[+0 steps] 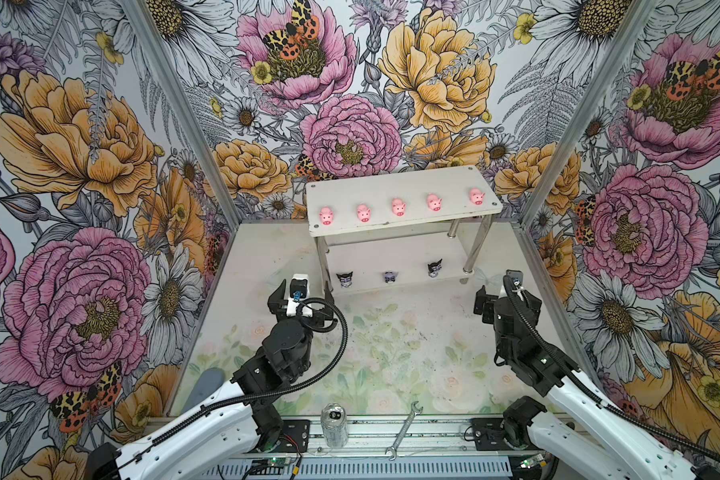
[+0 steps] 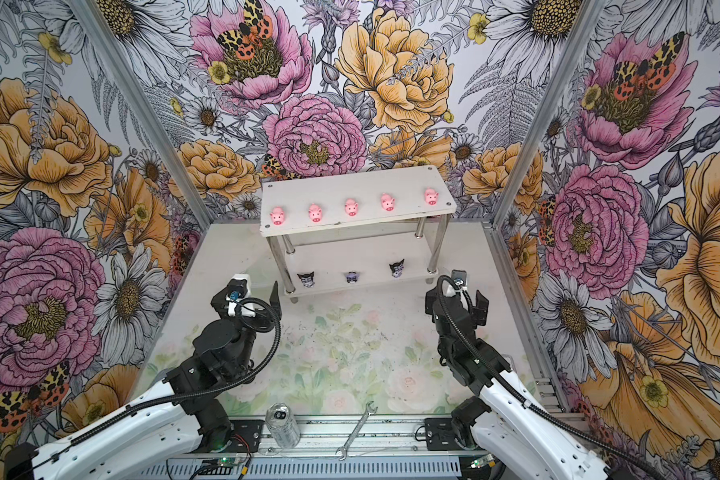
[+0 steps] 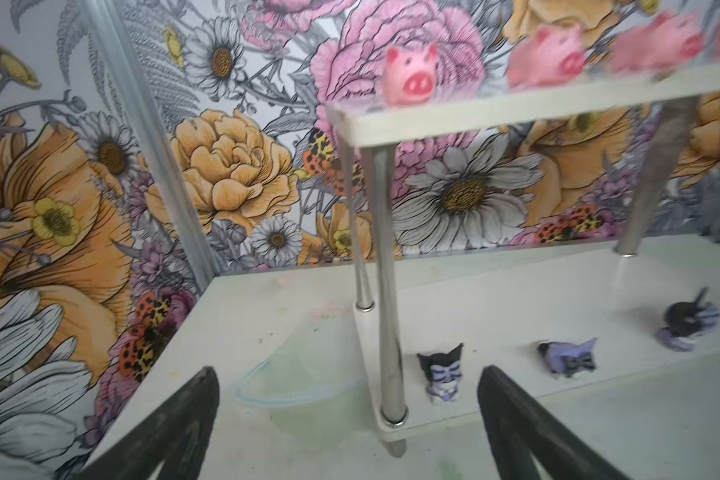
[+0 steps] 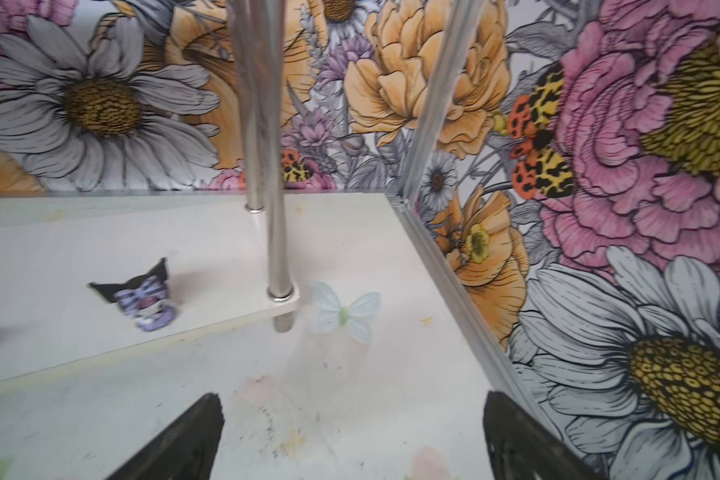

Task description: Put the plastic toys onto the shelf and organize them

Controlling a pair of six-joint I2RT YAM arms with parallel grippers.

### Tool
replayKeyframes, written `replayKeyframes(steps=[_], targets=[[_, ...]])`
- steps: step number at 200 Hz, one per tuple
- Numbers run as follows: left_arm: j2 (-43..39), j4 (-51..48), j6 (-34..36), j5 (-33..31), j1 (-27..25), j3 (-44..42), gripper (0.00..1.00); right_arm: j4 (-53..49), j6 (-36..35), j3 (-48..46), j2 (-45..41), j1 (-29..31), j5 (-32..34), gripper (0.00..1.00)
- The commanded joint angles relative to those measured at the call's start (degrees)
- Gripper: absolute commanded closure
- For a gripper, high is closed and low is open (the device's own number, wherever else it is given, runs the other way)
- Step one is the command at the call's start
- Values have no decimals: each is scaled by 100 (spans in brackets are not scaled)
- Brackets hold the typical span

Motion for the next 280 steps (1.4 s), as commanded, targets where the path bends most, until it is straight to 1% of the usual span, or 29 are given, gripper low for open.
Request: replayKeyframes(steps=[1,12,27,32,42,53,76,86,95,122,133,137,141,147,156,167,176,183,188,197,205,215,224,232,242,251,260,269,280], targets=[[160,340,-556,301,1114,-226,1,1685,-347,-808,375,-573,-359,0],[297,707,-705,754,1784,-523,1,2465,-362,-1129,731,-803,-671,0],[559,1507,-949,1562,2754,-1013,1,4100,-431,-1636,1457,-955,-477,0],[651,1667,-1116,1893,3118,-1119,1,4021,-337,-1496,1653,-968,-274,0],[889,1938,-1395,2482,3646,-1237,1,3995,-340,-1223,2110,-1120,-320,0],[1259,2317,-1468,2717,3963,-1341,1,4024,-420,-938,2608,-1245,-434,0],[2350,3148,-1258,2603,4045,-1278,1,4389,-609,-461,3434,-1399,-703,0],[2654,2922,-1192,2852,4030,-1010,2,4611,-625,-334,3701,-1455,-805,0],[3013,3167,-1099,2877,4020,-837,2,4738,-601,-211,3899,-1505,-841,0],[3845,3696,-887,2904,4044,-465,1,4505,-752,114,4189,-1597,-1036,0],[4361,4491,-870,3013,4097,-576,1,4622,-756,66,4176,-1656,-1087,0],[4615,4941,-829,3218,4158,-635,2,4657,-756,40,4160,-1686,-1122,0],[4796,5062,-833,3407,4190,-667,1,4696,-736,13,4142,-1721,-1160,0],[5026,5383,-766,3379,4173,-660,1,4751,-709,-34,4124,-1782,-1255,0],[4867,4841,-788,3344,4127,-569,1,4996,-687,-148,4109,-1846,-1349,0],[4890,4736,-824,3378,4169,-463,1,6362,-768,-598,4472,-2026,-1578,0],[4918,4832,-806,3425,4182,-485,1,5753,-574,-510,4256,-2091,-1882,0],[4875,4724,-826,3426,4186,-473,1,6245,-657,-654,4401,-2241,-2280,0],[4893,4737,-829,3441,4190,-463,1,6243,-609,-708,4425,-2299,-2549,0],[4922,4777,-792,3461,4178,-451,1,7077,-719,-872,4789,-2316,-2494,0],[4900,4708,-795,3445,4170,-436,1,6429,-540,-820,4510,-2348,-2563,0],[4926,4777,-771,3380,4136,-445,1,7001,-572,-917,4707,-2492,-2813,0],[4910,4752,-768,3378,4133,-442,1,6610,-441,-906,4515,-2527,-2792,0],[4925,4768,-775,3382,4135,-445,1,6912,-467,-910,4668,-2540,-2744,0],[4913,4751,-775,3391,4142,-445,1,6494,-407,-828,4537,-2530,-2718,0],[4918,4764,-769,3391,4143,-445,1,6764,-504,-843,4663,-2511,-2692,0],[4918,4751,-768,3387,4138,-445,1,6454,-443,-782,4565,-2501,-2644,0],[4918,4756,-769,3391,4142,-445,1,6653,-523,-794,4652,-2466,-2612,0],[4912,4756,-769,3391,4136,-445,1,6489,-494,-758,4597,-2437,-2575,0]])
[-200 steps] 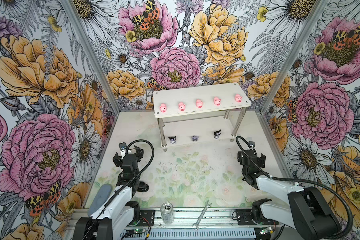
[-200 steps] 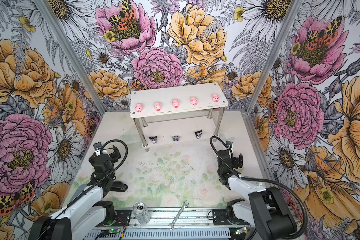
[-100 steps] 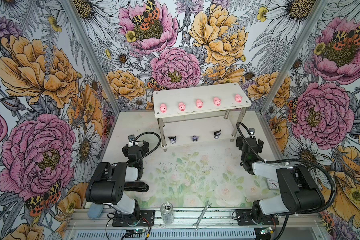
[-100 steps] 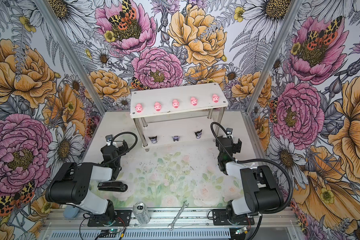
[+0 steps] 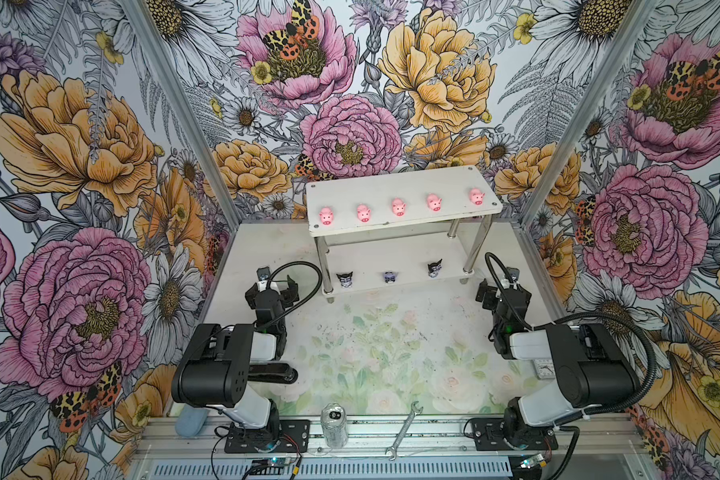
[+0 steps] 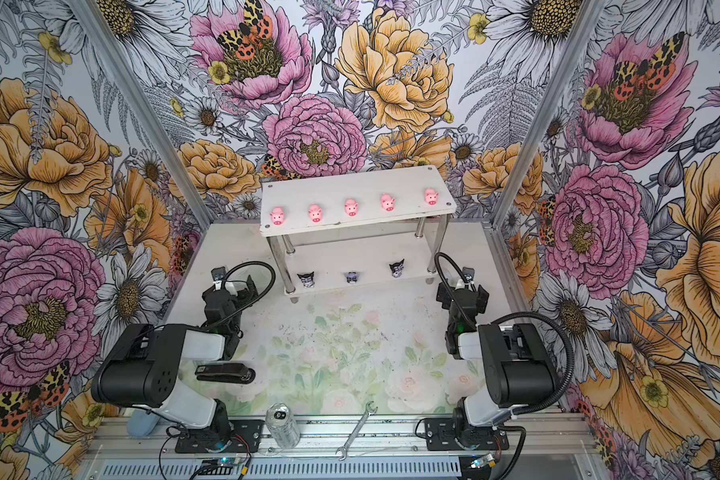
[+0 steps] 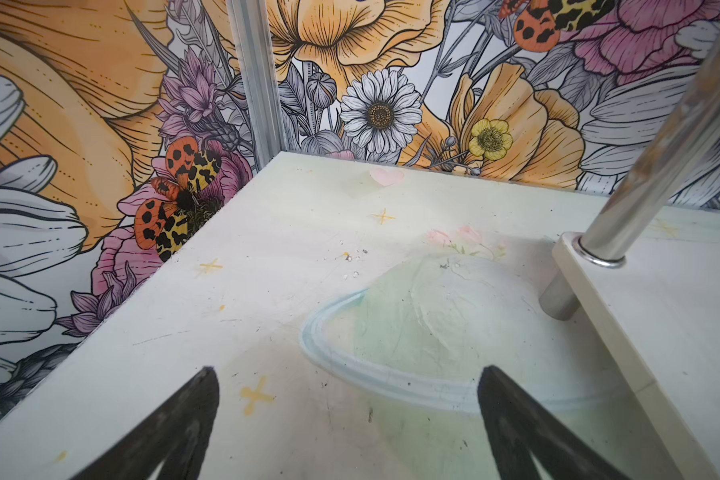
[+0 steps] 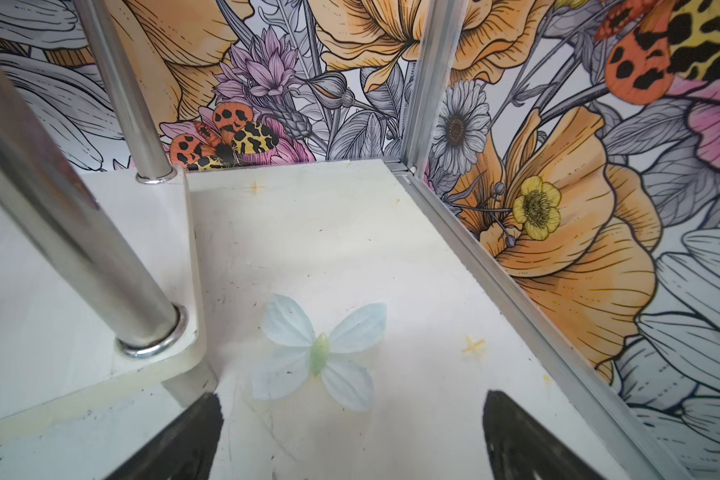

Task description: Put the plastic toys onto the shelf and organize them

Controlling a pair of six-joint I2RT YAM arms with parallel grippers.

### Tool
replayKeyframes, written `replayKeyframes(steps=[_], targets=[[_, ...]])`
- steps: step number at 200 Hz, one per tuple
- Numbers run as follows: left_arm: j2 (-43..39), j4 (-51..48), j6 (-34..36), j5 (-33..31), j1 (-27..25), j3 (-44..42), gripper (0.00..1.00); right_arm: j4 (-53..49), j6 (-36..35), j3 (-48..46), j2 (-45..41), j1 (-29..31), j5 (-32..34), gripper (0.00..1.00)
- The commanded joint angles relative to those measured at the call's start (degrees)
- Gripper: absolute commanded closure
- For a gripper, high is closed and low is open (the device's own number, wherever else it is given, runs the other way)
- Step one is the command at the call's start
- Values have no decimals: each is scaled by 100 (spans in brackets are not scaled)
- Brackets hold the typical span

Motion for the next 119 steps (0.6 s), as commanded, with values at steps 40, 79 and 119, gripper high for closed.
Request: replayKeyframes(steps=[40,79,119], targets=[[-31,205,73,124,-4,91,1,202,-1,141,2,111,57,0],[-35,205,74,124,2,86,1,170,8,149,-6,113,57,0],[-31,207,75,124,2,86,1,165,18,142,-8,113,57,0]])
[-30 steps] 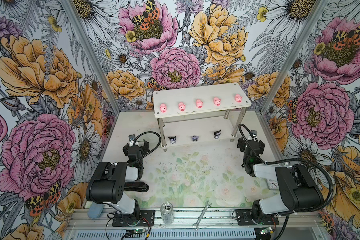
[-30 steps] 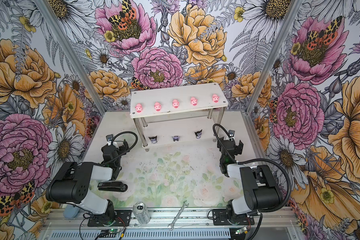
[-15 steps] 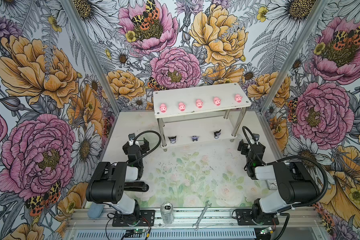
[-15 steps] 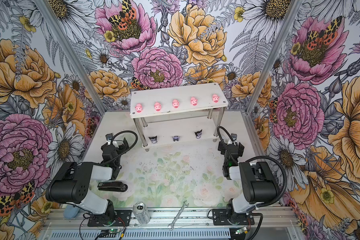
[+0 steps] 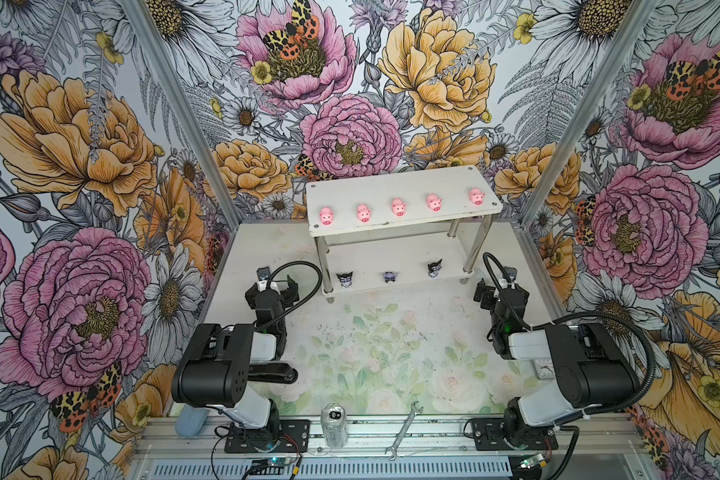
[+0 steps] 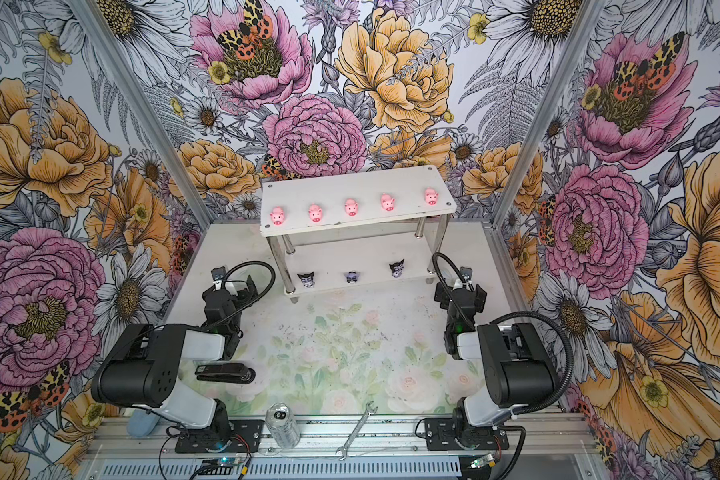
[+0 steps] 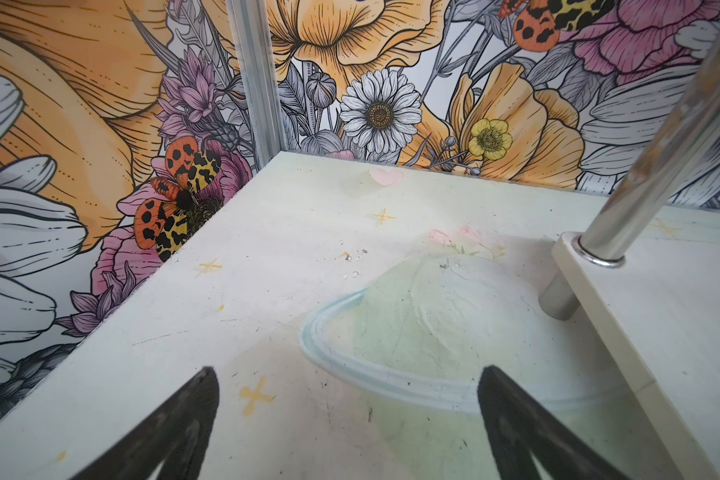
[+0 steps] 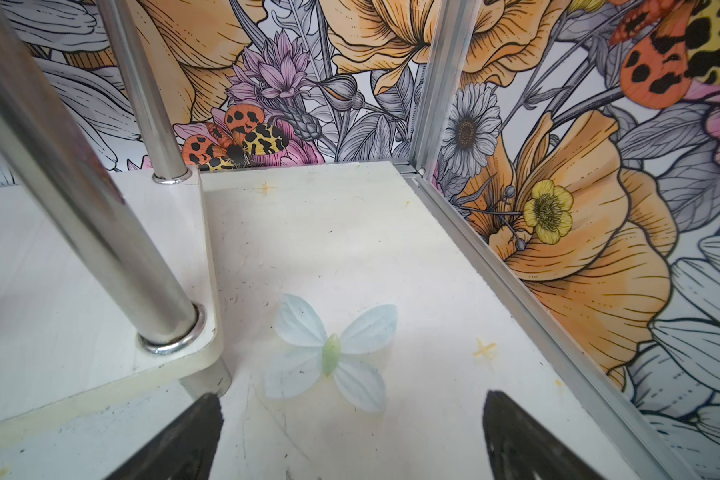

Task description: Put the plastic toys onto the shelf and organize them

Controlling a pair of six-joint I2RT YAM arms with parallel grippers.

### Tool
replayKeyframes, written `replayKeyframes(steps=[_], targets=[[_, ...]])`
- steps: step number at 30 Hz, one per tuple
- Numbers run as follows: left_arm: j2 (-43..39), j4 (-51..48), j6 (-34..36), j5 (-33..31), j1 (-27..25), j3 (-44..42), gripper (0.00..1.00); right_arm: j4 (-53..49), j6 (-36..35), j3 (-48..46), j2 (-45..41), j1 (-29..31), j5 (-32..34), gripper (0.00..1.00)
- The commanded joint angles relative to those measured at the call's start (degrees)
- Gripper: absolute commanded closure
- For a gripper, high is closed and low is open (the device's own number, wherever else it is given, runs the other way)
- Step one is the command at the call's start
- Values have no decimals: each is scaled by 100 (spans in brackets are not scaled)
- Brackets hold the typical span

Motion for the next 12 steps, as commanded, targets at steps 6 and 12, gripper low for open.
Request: replayKeyframes(steps=[6,12], targets=[[-31,203,75,117,3,86,1,130,14,157,3,46,52,0],[-32,204,75,115,2,86,1,159,11,148,-9,46,52,0]])
